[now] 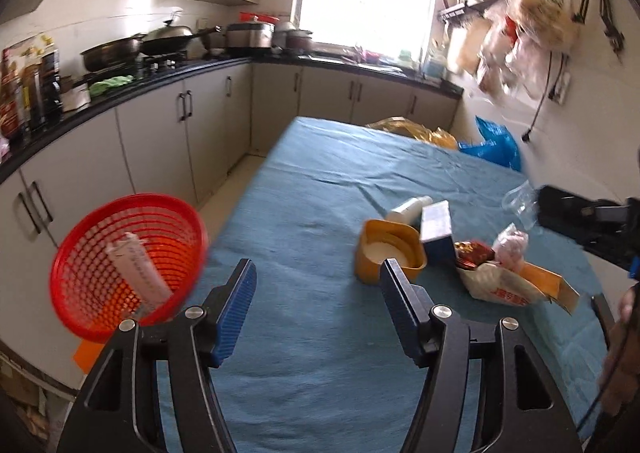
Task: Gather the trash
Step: 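Grasp the orange box with the right tool while the left tool grasps the yellow container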
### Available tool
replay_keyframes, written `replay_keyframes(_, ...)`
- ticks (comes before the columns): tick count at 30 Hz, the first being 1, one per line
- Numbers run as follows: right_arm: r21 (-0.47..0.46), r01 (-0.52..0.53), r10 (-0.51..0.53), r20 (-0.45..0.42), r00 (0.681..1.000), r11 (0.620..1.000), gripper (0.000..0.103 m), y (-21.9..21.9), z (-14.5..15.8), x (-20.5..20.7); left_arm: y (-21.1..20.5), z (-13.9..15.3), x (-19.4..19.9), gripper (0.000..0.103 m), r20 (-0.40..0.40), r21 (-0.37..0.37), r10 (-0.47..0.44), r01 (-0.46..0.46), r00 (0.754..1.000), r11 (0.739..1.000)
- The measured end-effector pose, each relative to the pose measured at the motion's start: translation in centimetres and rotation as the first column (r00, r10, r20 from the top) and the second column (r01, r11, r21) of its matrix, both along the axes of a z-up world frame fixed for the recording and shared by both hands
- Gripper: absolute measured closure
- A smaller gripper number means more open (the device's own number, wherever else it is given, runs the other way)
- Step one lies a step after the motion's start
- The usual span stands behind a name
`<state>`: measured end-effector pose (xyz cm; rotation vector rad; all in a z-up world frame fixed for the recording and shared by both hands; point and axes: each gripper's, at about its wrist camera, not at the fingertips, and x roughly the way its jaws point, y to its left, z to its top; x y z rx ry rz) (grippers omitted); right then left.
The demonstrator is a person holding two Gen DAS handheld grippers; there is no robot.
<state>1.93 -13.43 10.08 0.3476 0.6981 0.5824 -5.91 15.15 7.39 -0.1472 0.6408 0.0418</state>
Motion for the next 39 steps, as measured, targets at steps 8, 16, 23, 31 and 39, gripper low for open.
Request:
replay_keyframes(8,0.051,0.143,-0.138,-0.087,0.987,0.988,0.047,-7.7,-2.1,-0.4,-2.2,-1.2,5.3,0.04,-0.138,-0.052,-0.036,0.029,0.99,0.998)
replay_keyframes(16,0.074,0.248,-0.23,-0.188,0.955,0.966,0.047,-12.7,-4.5,-0.3,-3.4,-4.0,9.7,0.053,-0.234,-0.033,-0.014,0.006,0.972,0.999)
replay_keyframes(23,0.154,0.265,-0.206,-0.32,0.925,0.952,0.038,-14.6,-7.3,-0.2,-4.6,-6.1,12.1,0.06,-0.282,-0.027,-0.023,0.016,0.959,1.0)
replay_keyframes(31,0.217,0.244,-0.135,-0.423,0.896,0.945,0.037,-13.2,-9.8,0.6,-5.1,-6.2,12.2,0.091,-0.228,0.033,0.009,-0.001,0.974,0.999)
replay_keyframes(39,0.245,0.219,-0.087,-0.456,0.886,0.945,0.064,-10.9,-10.8,2.2,-4.8,-6.1,11.3,0.096,-0.202,0.009,-0.011,0.013,0.979,1.0)
